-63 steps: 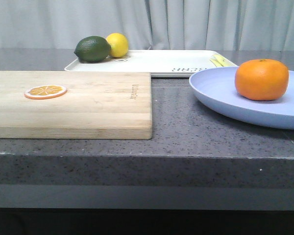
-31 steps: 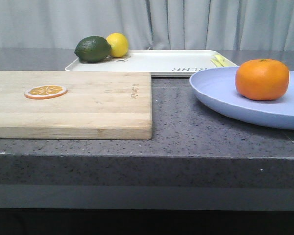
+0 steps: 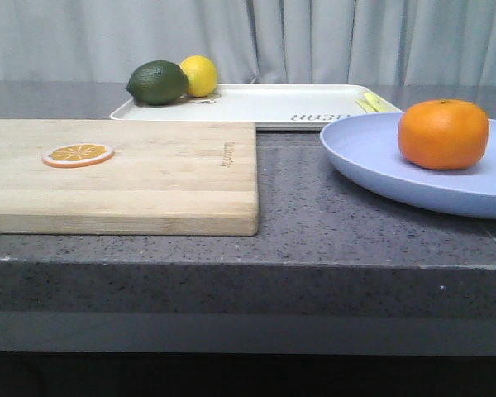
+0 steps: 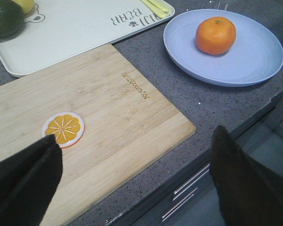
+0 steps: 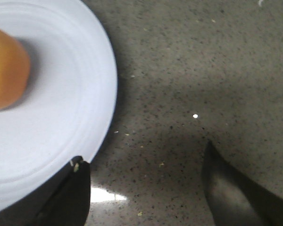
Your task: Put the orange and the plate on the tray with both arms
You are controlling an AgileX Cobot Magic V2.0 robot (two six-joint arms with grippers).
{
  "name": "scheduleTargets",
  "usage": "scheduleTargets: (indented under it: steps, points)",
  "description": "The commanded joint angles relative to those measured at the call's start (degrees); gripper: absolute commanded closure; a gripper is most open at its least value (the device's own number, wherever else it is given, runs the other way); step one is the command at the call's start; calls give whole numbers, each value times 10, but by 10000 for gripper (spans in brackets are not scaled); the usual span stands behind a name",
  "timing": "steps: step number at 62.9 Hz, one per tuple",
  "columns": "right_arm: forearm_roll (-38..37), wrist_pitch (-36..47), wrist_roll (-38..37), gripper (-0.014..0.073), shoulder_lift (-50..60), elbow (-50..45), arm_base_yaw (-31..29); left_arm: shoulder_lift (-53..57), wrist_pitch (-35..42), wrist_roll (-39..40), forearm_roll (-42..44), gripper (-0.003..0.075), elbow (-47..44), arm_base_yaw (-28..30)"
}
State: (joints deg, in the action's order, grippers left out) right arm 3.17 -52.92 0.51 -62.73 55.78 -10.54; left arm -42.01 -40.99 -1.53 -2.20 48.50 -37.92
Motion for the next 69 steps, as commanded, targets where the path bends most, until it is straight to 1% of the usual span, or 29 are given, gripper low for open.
scheduleTargets:
  steps: [1, 7, 8, 13, 17, 22, 29, 39, 43, 53, 57, 62, 69]
  points:
    - [62, -10, 54, 85, -36, 34, -53, 1, 48, 4, -7, 101, 14, 3]
    - [178, -34, 139, 85, -79, 35, -107, 1, 50, 4, -7, 101, 14, 3]
    - [205, -39, 158, 85, -86, 35, -114, 1, 50, 4, -7, 101, 14, 3]
    - [294, -65, 224, 85, -125, 35, -141, 1, 52, 4, -7, 101, 14, 3]
    - [346, -85, 260, 85, -147, 35, -151, 1, 54, 4, -7, 101, 14, 3]
    - [389, -94, 288, 85, -175, 35, -153, 1, 60, 4, -7, 101, 14, 3]
    - [419, -89, 293, 85, -200, 35, -153, 1, 61, 4, -7, 101, 14, 3]
    - [429, -77, 301, 98, -226, 35, -153, 1, 61, 4, -7, 101, 14, 3]
    - [430, -74, 301, 149, -233, 35, -153, 1, 61, 4, -7, 101, 14, 3]
    - [431, -70, 301, 327, -240, 35, -153, 1, 61, 4, -7, 101, 14, 3]
    - [431, -68, 301, 379, -242, 35, -153, 1, 61, 4, -7, 101, 14, 3]
    - [431, -63, 301, 410, -242, 35, -153, 1, 61, 4, -7, 101, 14, 3]
    - [431, -53, 301, 410, -242, 35, -153, 1, 61, 4, -7, 101, 14, 3]
